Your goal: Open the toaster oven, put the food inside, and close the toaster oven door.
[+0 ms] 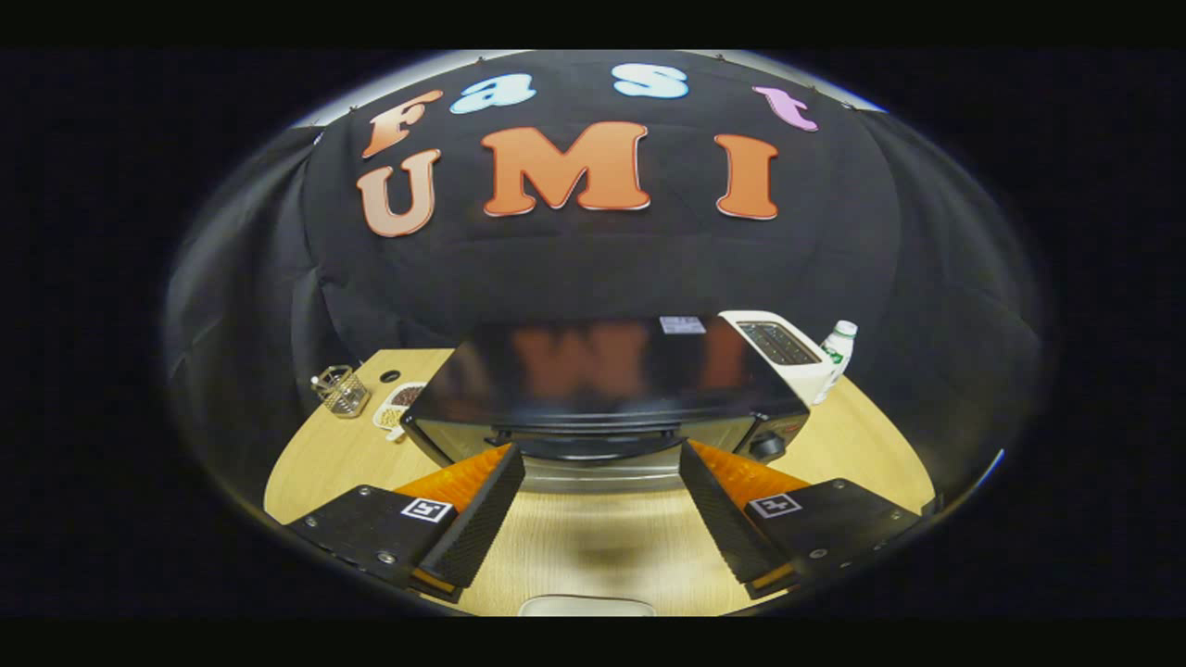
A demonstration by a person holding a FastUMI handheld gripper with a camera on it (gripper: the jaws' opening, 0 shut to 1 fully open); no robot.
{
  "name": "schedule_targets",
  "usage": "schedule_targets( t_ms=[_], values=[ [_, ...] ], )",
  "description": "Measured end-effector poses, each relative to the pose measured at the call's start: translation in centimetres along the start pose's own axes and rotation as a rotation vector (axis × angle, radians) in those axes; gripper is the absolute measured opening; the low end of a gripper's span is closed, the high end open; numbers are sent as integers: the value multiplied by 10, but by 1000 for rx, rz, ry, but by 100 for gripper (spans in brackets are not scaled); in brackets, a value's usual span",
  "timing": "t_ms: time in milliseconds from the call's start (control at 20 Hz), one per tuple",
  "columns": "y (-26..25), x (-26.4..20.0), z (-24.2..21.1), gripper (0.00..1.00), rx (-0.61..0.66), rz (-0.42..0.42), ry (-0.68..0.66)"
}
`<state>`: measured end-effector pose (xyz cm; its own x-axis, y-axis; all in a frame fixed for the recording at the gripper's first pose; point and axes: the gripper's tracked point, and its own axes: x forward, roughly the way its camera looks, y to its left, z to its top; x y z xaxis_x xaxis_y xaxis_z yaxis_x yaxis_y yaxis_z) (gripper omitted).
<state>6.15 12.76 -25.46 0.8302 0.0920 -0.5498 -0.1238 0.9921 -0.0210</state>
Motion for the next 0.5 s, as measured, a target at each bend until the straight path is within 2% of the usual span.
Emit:
schedule_targets(
  t_ms=[250, 500],
  values=[
    [-26, -48, 71, 100, 10, -28, -145],
    [-63, -111, 125, 100, 22, -83, -283]
  ],
)
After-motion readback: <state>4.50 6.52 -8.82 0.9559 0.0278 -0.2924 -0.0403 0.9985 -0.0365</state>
